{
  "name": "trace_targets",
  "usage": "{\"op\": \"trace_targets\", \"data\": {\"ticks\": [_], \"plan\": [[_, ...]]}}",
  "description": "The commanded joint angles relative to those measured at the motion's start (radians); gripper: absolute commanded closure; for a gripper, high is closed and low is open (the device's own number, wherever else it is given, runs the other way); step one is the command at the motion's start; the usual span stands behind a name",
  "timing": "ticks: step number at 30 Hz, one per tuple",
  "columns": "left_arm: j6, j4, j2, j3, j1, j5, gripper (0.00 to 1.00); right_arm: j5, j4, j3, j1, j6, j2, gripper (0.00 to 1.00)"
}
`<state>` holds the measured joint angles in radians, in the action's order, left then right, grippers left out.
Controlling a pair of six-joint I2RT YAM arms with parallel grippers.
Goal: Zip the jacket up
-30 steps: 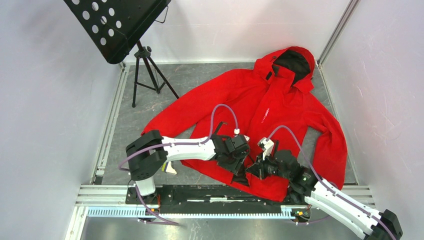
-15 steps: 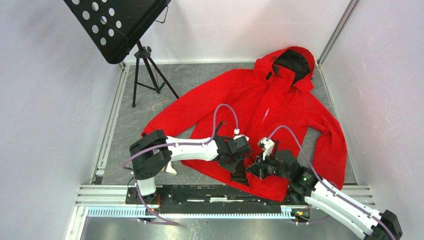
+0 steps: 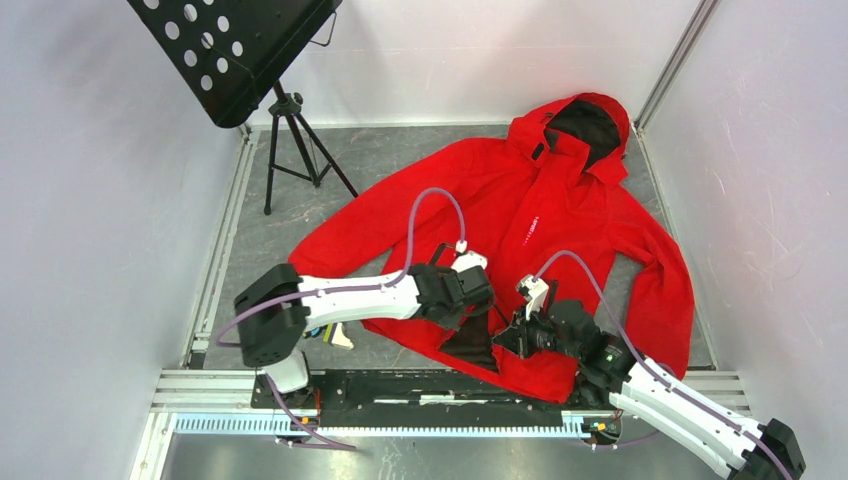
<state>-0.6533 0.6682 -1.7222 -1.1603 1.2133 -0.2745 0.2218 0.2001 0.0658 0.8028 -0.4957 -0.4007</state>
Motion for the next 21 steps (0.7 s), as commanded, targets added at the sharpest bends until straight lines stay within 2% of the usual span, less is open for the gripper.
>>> {"op": "trace_targets", "data": {"ticks": [1,5,8,9,12,13,14,15,16,21], "plan": [[0.029,0.180,0.137,-0.084,0.002,-0.257,0.98,-0.034,0.100,-0.001,0.000,0.003,-0.002,1.00],[0.001,0.389,0.177,-0.166,0.003,-0.449,0.98,-0.039,0.100,-0.001,0.001,-0.001,0.001,1.00],[-0.006,0.445,0.174,-0.220,0.003,-0.450,0.98,-0.041,0.100,0.001,0.001,-0.001,-0.003,1.00],[0.018,0.405,0.174,-0.214,0.004,-0.377,0.98,-0.042,0.099,0.002,0.000,-0.004,-0.004,1.00],[0.080,0.178,0.171,-0.140,0.003,-0.018,0.96,-0.046,0.107,0.010,0.001,-0.004,-0.004,1.00],[0.079,0.113,0.164,-0.115,0.002,0.072,0.87,-0.047,0.109,0.010,0.000,-0.003,-0.004,1.00],[0.070,0.067,0.158,-0.085,0.002,0.147,0.71,-0.045,0.110,0.009,-0.001,-0.004,-0.003,1.00],[0.062,0.029,0.147,-0.065,0.001,0.196,0.61,-0.044,0.110,0.009,0.000,-0.005,-0.003,1.00],[0.058,0.008,0.138,-0.048,0.000,0.223,0.57,-0.044,0.111,0.008,0.000,-0.006,-0.003,1.00],[0.079,0.012,0.042,-0.058,0.002,0.270,0.50,-0.045,0.109,0.007,0.000,-0.007,-0.003,1.00]]}}
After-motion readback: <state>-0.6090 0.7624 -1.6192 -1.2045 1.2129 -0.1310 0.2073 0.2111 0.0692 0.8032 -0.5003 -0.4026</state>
